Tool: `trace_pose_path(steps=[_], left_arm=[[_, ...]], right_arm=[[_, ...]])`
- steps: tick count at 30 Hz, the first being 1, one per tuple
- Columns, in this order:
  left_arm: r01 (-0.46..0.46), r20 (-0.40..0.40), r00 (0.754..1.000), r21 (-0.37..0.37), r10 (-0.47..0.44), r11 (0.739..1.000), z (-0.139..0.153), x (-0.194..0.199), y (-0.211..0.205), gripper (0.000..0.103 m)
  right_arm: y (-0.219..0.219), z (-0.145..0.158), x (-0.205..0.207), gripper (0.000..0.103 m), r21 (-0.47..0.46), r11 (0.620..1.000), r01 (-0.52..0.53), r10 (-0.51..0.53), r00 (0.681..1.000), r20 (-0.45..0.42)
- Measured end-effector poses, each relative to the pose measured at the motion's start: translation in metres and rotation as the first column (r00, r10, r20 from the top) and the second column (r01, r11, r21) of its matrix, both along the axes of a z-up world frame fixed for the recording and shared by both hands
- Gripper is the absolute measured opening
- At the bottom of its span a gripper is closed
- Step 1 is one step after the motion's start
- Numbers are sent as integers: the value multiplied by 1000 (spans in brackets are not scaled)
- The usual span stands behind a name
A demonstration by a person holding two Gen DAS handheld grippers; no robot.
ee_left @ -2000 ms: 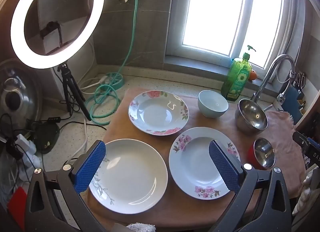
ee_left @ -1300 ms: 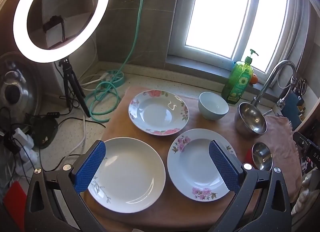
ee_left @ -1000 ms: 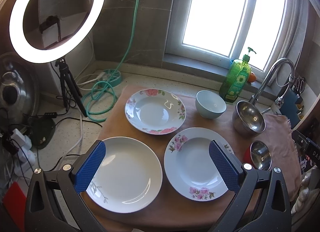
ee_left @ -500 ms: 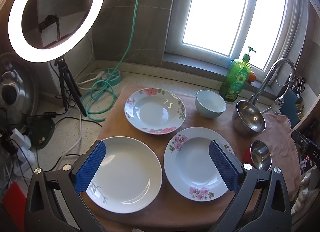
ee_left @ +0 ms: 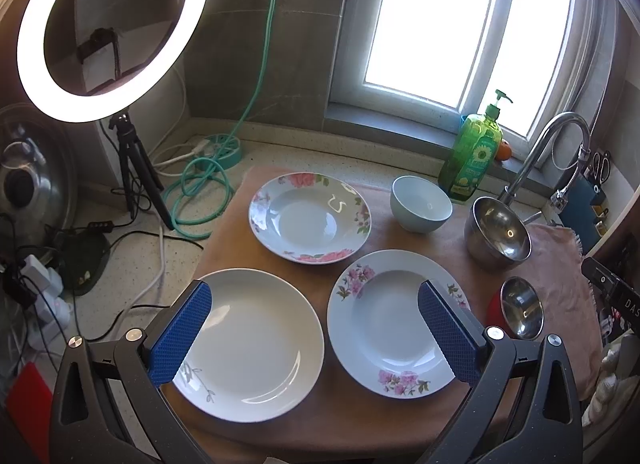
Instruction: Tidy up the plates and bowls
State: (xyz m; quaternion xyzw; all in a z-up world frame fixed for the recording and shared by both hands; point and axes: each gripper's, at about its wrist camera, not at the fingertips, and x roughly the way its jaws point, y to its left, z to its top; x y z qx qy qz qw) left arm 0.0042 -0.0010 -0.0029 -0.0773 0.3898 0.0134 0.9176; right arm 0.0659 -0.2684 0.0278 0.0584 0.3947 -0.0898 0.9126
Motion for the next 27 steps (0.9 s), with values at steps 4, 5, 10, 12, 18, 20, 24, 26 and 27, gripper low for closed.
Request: trace_pose_path(steps=[4, 5, 10, 12, 18, 20, 24, 26, 27], left_arm=[[1, 0, 1000, 1, -1, 1000, 0, 1, 0, 102], [-1, 0, 1000, 1, 1, 1000, 0, 0, 0, 102], [-2, -1, 1000, 0, 2, 1000, 0, 0, 0, 102], [-1, 0, 1000, 1, 1, 1000, 0, 0, 0, 102], [0, 0, 1000, -1, 0, 1000, -1, -1, -1, 102], [1, 1, 1000, -1, -1, 1000, -1, -2, -1, 102], [2, -2, 1000, -2, -2, 1000, -1, -1, -1, 102], [2, -2, 1000, -3, -2, 1000, -1, -1, -1, 102], [2, -2, 1000, -3, -2, 1000, -1, -1, -1, 102]], right_arm=[[1, 0, 0, 103, 2, 1000, 0, 0, 1000, 1], [1, -1, 0, 103, 1, 1000, 0, 0, 1000, 0], [0, 0, 0, 103, 1, 1000, 1, -1, 1000, 0], [1, -1, 0, 103, 3, 1000, 0, 0, 1000, -2], [1, -1, 0, 103, 2, 1000, 1, -1, 1000, 0], [1, -1, 1, 103, 2, 1000, 0, 0, 1000, -2], [0, -2, 1, 103, 4, 1000, 0, 0, 1000, -3], [1, -3, 0, 103, 4, 1000, 0, 0, 1000, -3], [0, -2, 1, 103, 4, 1000, -1, 1, 1000, -2]])
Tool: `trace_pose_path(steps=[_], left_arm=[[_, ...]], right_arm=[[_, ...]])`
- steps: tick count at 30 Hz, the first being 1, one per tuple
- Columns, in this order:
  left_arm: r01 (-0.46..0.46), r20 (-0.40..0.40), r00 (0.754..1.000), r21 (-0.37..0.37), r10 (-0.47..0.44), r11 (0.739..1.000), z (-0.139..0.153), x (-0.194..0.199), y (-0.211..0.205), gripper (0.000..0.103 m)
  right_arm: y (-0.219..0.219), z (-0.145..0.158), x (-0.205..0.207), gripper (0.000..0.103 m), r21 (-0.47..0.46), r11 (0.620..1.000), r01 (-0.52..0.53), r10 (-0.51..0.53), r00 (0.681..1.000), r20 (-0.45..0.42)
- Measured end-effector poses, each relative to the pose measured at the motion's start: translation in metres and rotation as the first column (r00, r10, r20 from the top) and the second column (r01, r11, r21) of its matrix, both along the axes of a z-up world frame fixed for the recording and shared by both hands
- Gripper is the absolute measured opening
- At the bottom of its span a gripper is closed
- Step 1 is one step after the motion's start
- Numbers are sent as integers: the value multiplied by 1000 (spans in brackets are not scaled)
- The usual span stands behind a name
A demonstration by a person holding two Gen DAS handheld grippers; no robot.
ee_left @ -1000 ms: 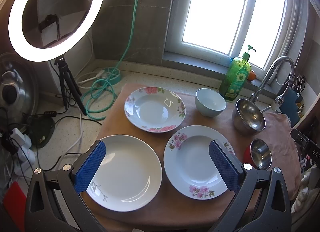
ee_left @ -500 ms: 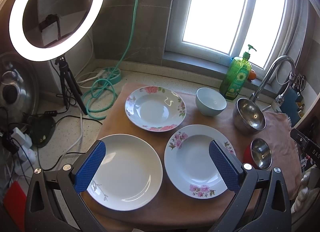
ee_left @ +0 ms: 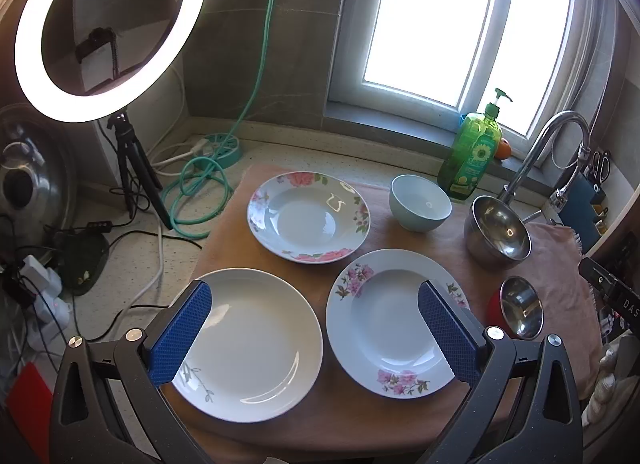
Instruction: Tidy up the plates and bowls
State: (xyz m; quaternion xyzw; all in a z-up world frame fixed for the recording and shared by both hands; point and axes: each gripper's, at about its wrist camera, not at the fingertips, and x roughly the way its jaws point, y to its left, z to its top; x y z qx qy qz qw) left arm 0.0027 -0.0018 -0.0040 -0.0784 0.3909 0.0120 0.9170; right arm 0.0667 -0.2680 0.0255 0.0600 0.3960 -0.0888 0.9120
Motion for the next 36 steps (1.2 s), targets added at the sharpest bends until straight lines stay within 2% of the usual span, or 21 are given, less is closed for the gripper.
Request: trace_pose_path(steps=[9, 29, 33, 36], left_arm=[[3, -7, 1000, 2, -3, 1000, -2, 1, 0, 102], [73, -116, 991, -11, -74, 997, -32, 20, 3, 102], [103, -138, 985, -10, -103, 995, -39, 25, 1, 99], [132, -162, 978, -22, -133, 991, -45, 29, -1, 90]], right_arm=[[3, -5, 0, 103, 3, 1000, 0, 0, 1000, -11], [-7, -42, -9, 103, 146, 988, -47, 63, 993, -102], [-4, -51, -13, 96, 171, 983, -62, 85, 987, -133], [-1, -61, -16, 86, 221, 972, -75, 111, 982, -155]])
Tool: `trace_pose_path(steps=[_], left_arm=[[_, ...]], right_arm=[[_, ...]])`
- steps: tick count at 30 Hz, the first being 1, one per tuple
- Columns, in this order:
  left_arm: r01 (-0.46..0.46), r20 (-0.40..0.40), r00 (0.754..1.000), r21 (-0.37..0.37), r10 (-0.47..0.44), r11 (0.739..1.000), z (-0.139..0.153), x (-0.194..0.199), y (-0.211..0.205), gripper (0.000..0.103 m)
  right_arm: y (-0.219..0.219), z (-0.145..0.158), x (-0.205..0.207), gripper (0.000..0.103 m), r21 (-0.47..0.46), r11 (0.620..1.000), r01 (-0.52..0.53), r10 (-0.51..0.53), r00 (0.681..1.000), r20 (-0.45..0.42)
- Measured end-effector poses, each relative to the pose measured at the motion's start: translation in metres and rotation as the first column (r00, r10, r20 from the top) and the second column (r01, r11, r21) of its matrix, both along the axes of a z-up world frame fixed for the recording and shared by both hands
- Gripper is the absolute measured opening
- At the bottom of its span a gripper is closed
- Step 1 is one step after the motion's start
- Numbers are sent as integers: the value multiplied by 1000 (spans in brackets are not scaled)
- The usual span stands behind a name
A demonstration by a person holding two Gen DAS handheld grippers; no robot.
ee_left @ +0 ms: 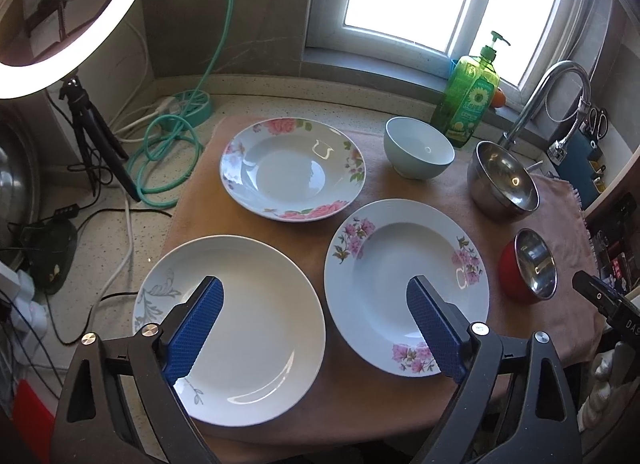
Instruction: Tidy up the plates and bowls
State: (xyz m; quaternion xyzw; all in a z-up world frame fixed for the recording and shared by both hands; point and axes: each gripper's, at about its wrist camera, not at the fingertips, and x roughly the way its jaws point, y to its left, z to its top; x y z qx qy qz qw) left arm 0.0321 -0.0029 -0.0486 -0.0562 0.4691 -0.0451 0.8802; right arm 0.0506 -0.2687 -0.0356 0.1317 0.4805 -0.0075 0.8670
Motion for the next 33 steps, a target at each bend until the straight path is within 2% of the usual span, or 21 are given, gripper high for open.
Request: trace_pose_path(steps=[2, 4, 6, 7, 10, 14, 16, 18, 20, 22, 25, 28, 30, 33], left_arm=[[23, -18, 1000, -17, -24, 1000, -5, 3, -1, 83], [38, -37, 999, -36, -40, 999, -9, 6, -1, 80], [49, -60, 997, -57, -52, 997, -15, 11, -1, 73], [53, -70, 996, -69, -58, 996, -18, 14, -1, 68], [66, -98, 992, -98, -76, 993, -25, 23, 0, 63], [82, -136, 986, -137, -101, 987, -34, 35, 1, 54], [95, -154, 981, -153, -119, 984, -39, 41, -1, 52], [101, -171, 977, -161, -128, 982, -43, 47, -2, 50], [108, -186, 973, -172, -140, 979, -47, 53, -2, 45], [111, -203, 968, -187, -149, 976, -51, 59, -2, 45], [105, -238, 959, -191, -150, 976, -60, 69, 0, 39], [98, -256, 955, -202, -149, 974, -65, 76, 4, 37], [96, -268, 951, -216, -153, 972, -67, 80, 6, 37], [96, -280, 947, -223, -158, 970, -70, 85, 6, 34]], right_arm=[[1, -7, -2, 86, 42, 999, 2, -1, 1000, -18], [2, -14, -3, 84, 60, 998, -1, 3, 999, -35], [5, -19, -3, 76, 72, 997, -8, 11, 999, -48], [6, -21, -2, 76, 83, 996, -16, 20, 998, -55], [11, -28, -1, 75, 116, 993, -29, 37, 997, -72], [17, -36, 3, 63, 142, 989, -36, 50, 995, -92], [18, -43, 6, 62, 169, 985, -35, 54, 993, -106], [19, -51, 9, 53, 199, 979, -36, 61, 991, -123], [19, -58, 12, 50, 220, 975, -23, 56, 988, -142], [18, -65, 14, 49, 250, 968, -6, 48, 986, -159], [16, -74, 18, 41, 292, 956, 11, 43, 984, -176], [18, -79, 23, 40, 297, 955, 18, 37, 983, -180], [19, -83, 27, 34, 300, 954, 21, 37, 982, -187], [19, -85, 31, 33, 309, 950, 31, 30, 981, -192]])
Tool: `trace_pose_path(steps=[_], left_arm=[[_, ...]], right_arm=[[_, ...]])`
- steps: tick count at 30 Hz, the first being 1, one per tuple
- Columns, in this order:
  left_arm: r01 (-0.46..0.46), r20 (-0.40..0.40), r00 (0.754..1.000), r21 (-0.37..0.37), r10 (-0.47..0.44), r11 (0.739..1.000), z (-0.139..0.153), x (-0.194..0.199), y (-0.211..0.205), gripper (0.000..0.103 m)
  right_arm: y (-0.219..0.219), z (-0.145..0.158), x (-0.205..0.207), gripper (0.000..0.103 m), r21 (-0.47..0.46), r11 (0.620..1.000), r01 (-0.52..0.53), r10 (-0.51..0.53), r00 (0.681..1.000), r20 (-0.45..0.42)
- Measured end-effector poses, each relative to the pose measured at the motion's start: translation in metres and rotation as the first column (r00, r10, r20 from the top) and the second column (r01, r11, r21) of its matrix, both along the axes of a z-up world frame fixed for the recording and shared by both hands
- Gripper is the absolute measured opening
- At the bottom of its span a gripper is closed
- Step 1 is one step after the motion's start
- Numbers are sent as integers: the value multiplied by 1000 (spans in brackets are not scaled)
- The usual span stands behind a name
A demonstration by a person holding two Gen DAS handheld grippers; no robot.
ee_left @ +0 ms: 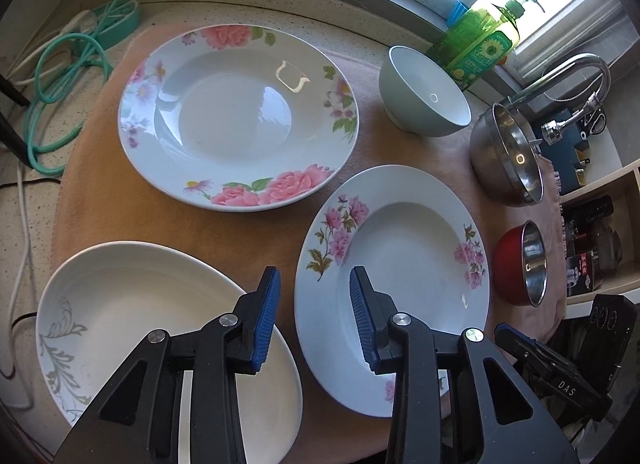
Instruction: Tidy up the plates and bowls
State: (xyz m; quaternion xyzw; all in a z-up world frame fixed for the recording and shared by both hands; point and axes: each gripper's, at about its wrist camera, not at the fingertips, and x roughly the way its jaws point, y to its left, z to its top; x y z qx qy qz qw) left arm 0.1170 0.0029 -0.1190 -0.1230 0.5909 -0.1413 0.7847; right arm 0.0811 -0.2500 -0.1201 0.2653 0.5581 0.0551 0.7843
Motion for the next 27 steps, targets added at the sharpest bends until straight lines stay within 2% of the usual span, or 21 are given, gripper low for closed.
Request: trace_pose_path(steps=[17, 19, 27], left_arm=[[14, -57, 998, -23, -16, 1000, -16, 20, -1, 30], [17, -63, 998, -24, -18, 1000, -18, 22, -2, 26], [17, -78, 997, -36, -20, 999, -22, 24, -2, 23]], right_arm=[[-7, -15, 12, 31, 49, 999, 20, -18, 999, -42], [-9, -16, 13, 31, 64, 998, 23, -20, 999, -50], [-2, -22, 19, 19, 78, 997, -5, 10, 998, -64]])
